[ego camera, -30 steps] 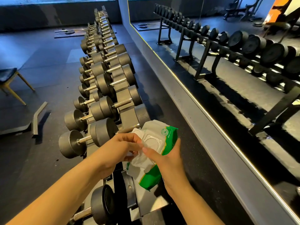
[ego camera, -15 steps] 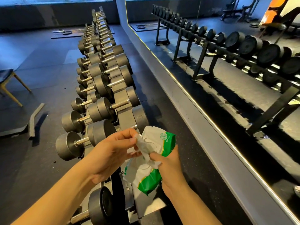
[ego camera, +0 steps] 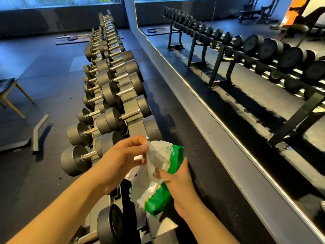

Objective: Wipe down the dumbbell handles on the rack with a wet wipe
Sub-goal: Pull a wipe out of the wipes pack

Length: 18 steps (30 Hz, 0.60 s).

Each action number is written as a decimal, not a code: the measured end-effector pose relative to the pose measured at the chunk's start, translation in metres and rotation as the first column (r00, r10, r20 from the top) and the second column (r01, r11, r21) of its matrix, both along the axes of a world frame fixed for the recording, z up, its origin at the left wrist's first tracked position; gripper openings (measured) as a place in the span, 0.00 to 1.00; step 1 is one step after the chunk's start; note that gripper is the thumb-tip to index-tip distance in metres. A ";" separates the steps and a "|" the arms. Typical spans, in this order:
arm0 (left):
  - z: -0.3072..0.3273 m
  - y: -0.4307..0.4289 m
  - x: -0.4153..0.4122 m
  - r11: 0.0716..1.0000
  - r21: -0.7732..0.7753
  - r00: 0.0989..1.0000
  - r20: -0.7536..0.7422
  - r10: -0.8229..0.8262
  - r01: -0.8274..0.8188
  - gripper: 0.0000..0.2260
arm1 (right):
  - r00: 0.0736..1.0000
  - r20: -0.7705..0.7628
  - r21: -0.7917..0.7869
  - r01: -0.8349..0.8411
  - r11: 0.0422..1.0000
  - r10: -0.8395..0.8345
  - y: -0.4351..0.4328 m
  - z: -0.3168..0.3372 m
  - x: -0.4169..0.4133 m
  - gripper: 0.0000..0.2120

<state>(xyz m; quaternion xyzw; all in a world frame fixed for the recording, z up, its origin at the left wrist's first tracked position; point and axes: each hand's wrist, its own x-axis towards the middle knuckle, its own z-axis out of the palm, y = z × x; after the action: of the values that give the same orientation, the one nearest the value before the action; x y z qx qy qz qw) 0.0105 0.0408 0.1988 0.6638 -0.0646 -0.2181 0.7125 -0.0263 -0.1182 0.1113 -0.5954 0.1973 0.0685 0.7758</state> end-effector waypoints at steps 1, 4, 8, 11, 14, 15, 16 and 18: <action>0.002 -0.002 -0.001 1.000 0.011 1.000 0.012 0.009 -0.009 0.05 | 1.000 0.004 -0.062 -0.002 0.998 0.002 0.001 0.000 0.000 0.52; 0.008 -0.009 -0.006 0.999 0.037 0.997 0.063 -0.036 0.033 0.06 | 1.000 -0.016 -0.130 -0.002 0.991 0.000 -0.002 0.001 0.003 0.50; 0.011 -0.008 -0.008 0.999 -0.032 0.995 0.097 0.009 -0.006 0.06 | 0.999 -0.014 -0.138 0.032 0.990 -0.034 -0.008 0.003 0.008 0.51; 0.011 -0.009 -0.012 0.994 -0.109 0.995 0.089 0.040 -0.030 0.04 | 0.999 -0.024 -0.176 0.023 0.984 -0.027 -0.008 0.009 0.010 0.56; 0.013 -0.013 -0.013 0.995 -0.103 0.995 0.098 0.013 -0.003 0.06 | 0.999 -0.036 -0.194 -0.014 0.981 0.007 -0.008 0.014 0.013 0.59; 0.014 -0.013 -0.013 0.995 -0.104 0.995 0.099 0.012 -0.001 0.06 | 0.999 -0.036 -0.195 -0.020 0.981 0.013 -0.009 0.016 0.015 0.59; 0.015 -0.012 -0.012 0.994 -0.109 0.995 0.099 0.013 -0.002 0.06 | 0.999 -0.039 -0.193 -0.025 0.981 0.018 -0.009 0.017 0.016 0.59; 0.018 -0.007 -0.010 0.994 -0.110 0.994 0.105 0.016 -0.004 0.05 | 0.999 -0.036 -0.174 -0.026 0.984 0.020 -0.012 0.018 0.017 0.58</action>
<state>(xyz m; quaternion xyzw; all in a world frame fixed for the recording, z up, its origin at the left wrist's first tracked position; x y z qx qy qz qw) 0.0009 0.0337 0.2165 0.6348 -0.1107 -0.1752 0.7444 -0.0098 -0.1297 0.1291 -0.6621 0.2090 0.0701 0.7163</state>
